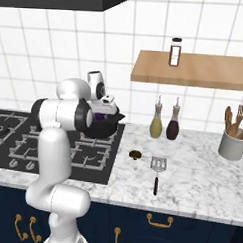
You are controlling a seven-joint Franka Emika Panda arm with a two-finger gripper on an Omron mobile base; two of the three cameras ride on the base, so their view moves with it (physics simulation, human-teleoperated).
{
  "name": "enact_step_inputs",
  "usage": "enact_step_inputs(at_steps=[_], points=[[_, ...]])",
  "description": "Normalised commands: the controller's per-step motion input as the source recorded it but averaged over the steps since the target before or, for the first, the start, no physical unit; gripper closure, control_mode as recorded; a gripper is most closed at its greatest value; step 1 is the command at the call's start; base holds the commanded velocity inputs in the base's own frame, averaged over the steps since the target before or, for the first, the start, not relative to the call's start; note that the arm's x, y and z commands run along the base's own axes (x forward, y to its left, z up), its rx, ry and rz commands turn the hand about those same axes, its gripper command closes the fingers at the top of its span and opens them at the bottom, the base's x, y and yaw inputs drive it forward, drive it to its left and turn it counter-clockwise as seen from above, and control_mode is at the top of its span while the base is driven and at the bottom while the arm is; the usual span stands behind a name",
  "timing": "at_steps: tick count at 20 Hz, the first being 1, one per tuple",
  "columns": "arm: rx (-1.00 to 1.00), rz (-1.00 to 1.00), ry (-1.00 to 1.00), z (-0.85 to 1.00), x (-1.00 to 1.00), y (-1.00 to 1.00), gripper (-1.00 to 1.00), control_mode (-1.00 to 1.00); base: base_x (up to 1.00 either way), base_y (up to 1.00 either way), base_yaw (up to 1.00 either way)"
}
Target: Put the eggplant and mushroom in the pot. Retrieve the spatula and lightly stir the vegetables in the pot.
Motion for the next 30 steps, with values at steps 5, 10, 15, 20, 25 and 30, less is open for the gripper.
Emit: enact_step_inputs(at_steps=[5,10,15,20,25,30], points=[[0.00,0.00,-0.02,-0.09,0.03,0.02,-1.00,-1.00,0.00,0.00,0.00],[0.00,0.00,-0.13,0.10,-0.10,0.00,-1.00,-1.00,0.00,0.00,0.00],[0.00,0.00,-0.03,0.47,-0.25,0.00,-1.00,-1.00,0.00,0.00,0.00],[0.01,0.00,-0.20,0.60,-0.18,-0.15,-1.00,-1.00,0.00,0.00,0.00],[0.00,0.00,-0.07,0.29,-0.73,-0.68,-1.00,-1.00,0.00,0.00,0.00],[0.00,0.00,0.04,-0.14,-0.75,-0.57,-1.00,-1.00,0.00,0.00,0.00]])
